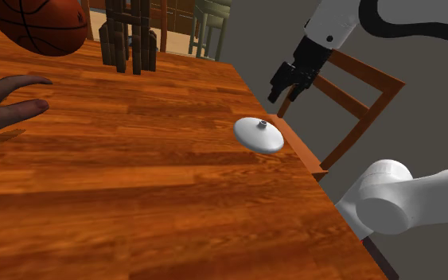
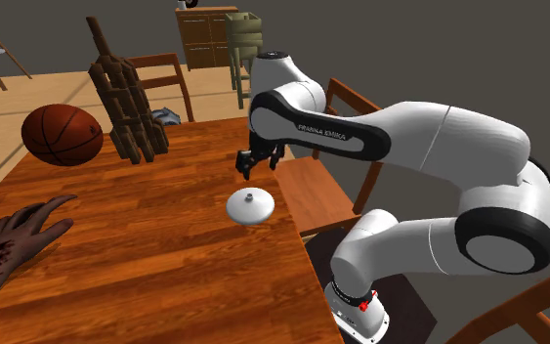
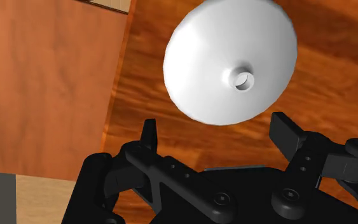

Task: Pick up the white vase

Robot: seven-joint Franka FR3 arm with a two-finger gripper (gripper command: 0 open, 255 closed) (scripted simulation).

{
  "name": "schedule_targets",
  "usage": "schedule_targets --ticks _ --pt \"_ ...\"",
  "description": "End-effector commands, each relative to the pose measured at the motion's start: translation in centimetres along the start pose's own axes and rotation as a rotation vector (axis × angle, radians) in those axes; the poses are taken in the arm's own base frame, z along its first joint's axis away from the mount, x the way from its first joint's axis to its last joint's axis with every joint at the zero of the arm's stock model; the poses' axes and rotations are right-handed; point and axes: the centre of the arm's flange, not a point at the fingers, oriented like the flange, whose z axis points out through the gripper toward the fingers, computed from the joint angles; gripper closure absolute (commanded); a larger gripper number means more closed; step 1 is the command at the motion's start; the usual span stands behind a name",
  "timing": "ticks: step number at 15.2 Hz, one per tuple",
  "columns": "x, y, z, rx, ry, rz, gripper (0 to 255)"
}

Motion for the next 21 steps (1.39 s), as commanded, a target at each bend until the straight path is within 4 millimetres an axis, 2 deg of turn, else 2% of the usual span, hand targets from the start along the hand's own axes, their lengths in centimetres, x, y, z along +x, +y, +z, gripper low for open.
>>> schedule_targets --ticks 1,3,10,12,13,21 --pt "-1.0 -2.0 1.1 0.012 -0.018 -0.015 0" --pt "-1.8 -3.8 1.9 0.022 -0.033 -0.028 0" --pt "-2.2 -3.6 5.6 0.022 -0.033 -0.028 0" --pt "-2.2 -3.5 5.9 0.022 -0.033 -0.028 0" --pt "-2.1 -3.6 5.9 0.022 -0.033 -0.028 255" --pt "-2.0 -3.6 5.9 0.022 -0.033 -0.028 255"
